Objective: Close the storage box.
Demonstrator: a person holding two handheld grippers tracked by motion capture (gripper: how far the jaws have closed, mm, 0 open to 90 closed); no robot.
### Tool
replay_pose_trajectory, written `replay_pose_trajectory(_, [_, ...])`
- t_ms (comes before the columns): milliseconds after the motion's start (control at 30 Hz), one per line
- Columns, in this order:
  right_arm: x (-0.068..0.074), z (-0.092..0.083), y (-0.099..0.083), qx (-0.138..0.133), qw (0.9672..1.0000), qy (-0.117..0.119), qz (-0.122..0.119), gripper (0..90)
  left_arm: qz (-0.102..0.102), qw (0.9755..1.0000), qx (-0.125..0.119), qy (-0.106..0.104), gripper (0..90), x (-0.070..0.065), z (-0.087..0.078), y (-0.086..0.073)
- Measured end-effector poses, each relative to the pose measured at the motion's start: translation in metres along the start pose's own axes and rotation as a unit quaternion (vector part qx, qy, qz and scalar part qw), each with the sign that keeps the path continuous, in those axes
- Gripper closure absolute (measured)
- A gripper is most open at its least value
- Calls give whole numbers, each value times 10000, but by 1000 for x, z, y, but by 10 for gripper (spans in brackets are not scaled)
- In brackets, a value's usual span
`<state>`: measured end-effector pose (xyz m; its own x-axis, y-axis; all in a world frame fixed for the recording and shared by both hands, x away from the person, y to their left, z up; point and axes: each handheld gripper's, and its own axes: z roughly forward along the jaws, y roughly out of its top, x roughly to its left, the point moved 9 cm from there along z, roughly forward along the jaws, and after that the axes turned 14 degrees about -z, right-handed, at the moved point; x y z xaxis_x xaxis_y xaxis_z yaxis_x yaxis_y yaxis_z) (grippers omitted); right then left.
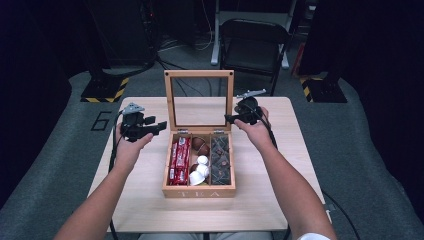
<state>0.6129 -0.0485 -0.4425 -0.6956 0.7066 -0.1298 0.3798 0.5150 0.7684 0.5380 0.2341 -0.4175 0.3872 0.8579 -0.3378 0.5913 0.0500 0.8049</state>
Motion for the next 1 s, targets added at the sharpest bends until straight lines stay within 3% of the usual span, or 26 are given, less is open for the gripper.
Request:
replay_pose_trajectory(567, [-2, 16, 0, -6, 9999, 11, 157, 347, -30, 10000, -40, 86, 422, 7, -11, 1])
replay_pose_trajectory(1000, [5, 22, 8, -10, 9999, 149, 36, 347, -48, 9999, -40, 104, 422, 10, -14, 2])
